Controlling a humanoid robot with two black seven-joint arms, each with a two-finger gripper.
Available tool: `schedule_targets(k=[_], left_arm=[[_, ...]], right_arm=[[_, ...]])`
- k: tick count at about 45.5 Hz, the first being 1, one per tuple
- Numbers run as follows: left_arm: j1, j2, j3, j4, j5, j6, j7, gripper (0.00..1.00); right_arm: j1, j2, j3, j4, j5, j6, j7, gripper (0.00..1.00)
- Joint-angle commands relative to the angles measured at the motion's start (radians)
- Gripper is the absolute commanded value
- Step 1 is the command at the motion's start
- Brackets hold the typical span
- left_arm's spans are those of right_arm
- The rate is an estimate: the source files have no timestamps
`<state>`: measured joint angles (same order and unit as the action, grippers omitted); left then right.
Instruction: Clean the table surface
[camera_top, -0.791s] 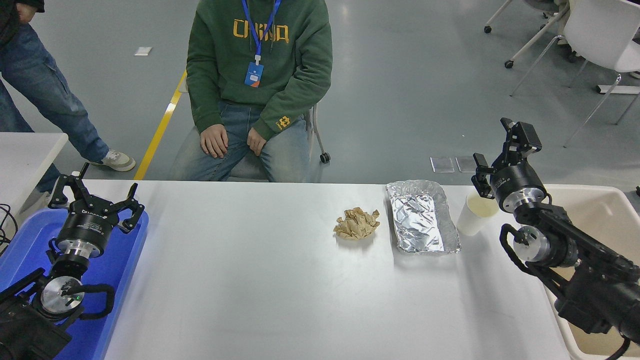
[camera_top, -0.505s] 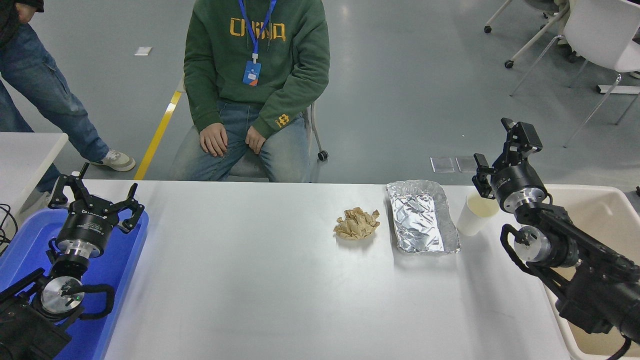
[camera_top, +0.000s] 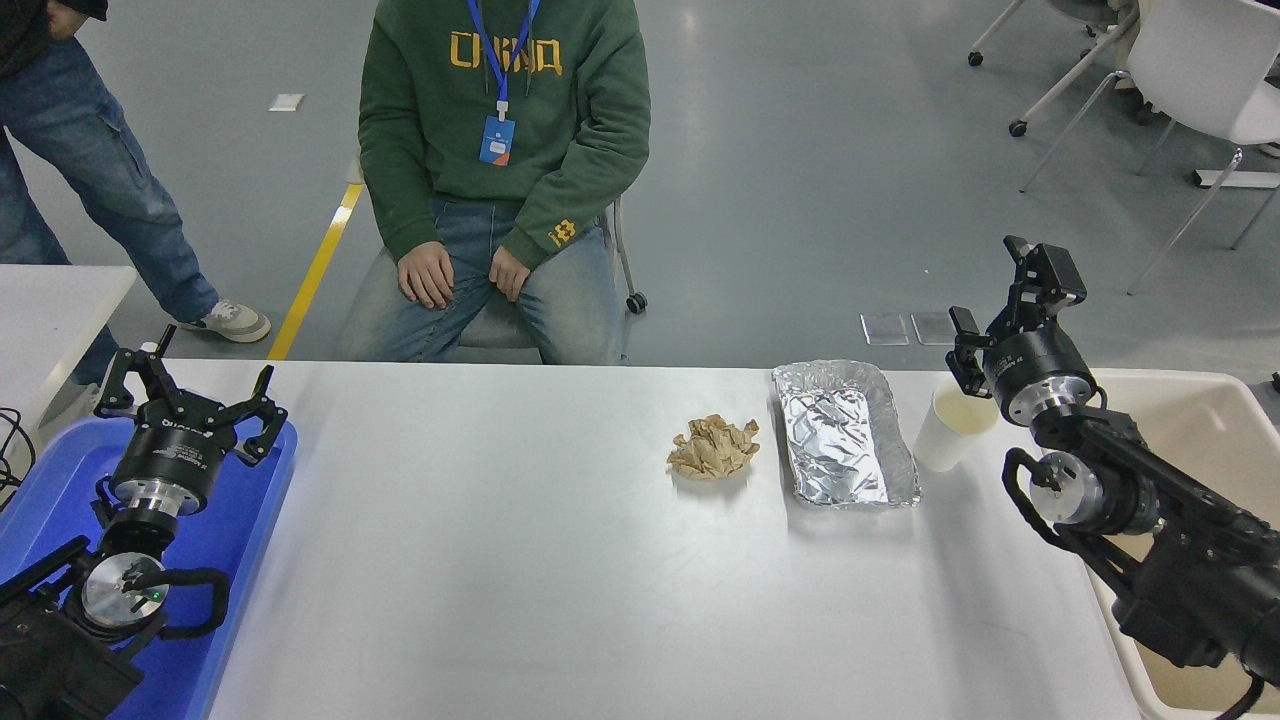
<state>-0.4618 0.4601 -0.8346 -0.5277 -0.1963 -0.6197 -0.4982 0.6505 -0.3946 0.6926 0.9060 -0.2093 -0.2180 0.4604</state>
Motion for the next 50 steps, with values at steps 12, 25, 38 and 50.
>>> schedule_targets(k=[12, 25, 38, 50], left_arm=[[-0.001, 0.000, -0.001, 0.000, 0.001, -0.002, 0.000, 1.00], [-0.001, 0.000, -0.001, 0.000, 0.001, -0.002, 0.000, 1.00], [-0.001, 0.000, -0.001, 0.000, 0.001, -0.002, 0.000, 1.00], [-0.001, 0.000, -0.001, 0.000, 0.001, -0.002, 0.000, 1.00]], right_arm=[[0.003, -0.021, 0.004, 0.008, 0.001, -0.007, -0.014, 1.00], [0.029, -0.021, 0.008, 0.022, 0.018, -0.046, -0.101, 1.00], [0.029, -0.081, -0.013, 0.094, 0.011, -0.050, -0.135, 1.00], [0.023, -0.194, -0.077, 0.226, -0.024, -0.049, -0.281, 1.00]])
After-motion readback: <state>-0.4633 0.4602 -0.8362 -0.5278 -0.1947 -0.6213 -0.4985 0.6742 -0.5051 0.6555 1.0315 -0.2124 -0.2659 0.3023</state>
